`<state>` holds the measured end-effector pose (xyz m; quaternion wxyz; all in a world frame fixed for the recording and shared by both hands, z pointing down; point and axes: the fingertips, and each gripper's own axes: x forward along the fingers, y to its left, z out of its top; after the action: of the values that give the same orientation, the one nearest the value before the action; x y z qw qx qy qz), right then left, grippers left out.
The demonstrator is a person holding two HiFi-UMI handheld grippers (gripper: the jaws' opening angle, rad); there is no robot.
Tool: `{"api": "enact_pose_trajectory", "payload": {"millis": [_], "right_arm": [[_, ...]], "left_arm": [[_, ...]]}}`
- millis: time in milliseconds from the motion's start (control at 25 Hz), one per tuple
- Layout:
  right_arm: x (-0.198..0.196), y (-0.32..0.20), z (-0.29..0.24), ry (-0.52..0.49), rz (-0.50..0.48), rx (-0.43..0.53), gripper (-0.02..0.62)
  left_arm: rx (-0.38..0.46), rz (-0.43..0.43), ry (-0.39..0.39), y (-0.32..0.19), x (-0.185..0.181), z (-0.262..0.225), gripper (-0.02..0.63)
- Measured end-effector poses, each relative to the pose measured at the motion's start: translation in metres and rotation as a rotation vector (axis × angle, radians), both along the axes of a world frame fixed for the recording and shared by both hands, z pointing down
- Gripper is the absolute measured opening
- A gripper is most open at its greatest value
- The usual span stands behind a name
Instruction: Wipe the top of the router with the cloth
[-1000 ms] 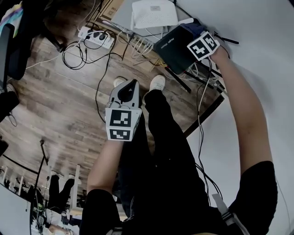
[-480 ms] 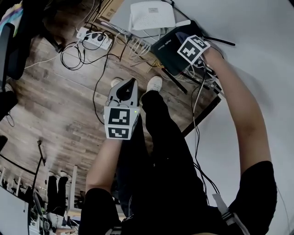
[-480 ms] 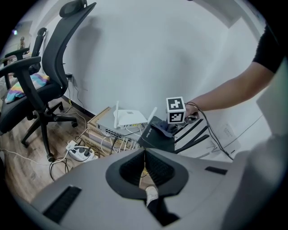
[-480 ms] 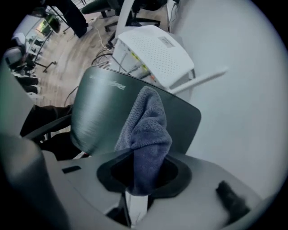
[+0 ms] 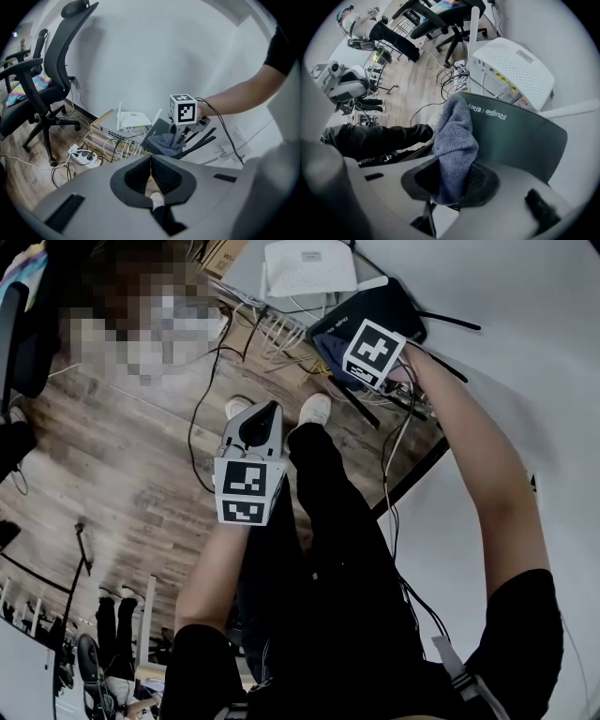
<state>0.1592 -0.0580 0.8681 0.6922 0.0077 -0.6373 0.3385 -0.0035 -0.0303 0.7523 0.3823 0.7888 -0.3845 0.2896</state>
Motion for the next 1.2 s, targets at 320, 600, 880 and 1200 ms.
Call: {"api": "enact_pose_trajectory", "payload": {"millis": [320, 600, 880, 1200], "right_arm": [[0.045, -0.022, 0.007, 0.109, 0.114, 0.076, 0.106], [0.1, -0.059, 0.014, 0.292, 0.155, 0.249, 0.107], [0.113, -0.074, 0.014, 0.329, 0.251, 0.403, 0.106], [0.066, -0.103, -0.07, 0.077, 0.278, 0.697, 0.098]], "left_arm": [[0.016, -0.006, -0.01, 0.003, 0.006, -0.006, 0.014], [0.018, -0.025, -0.012, 0.005, 0.014, -0.009, 0.014], [0.036, 0.0, -0.013, 0.011, 0.029, -0.021, 0.014], [0.073, -0.055, -0.009, 0.003, 0.021, -0.08, 0.014]]}}
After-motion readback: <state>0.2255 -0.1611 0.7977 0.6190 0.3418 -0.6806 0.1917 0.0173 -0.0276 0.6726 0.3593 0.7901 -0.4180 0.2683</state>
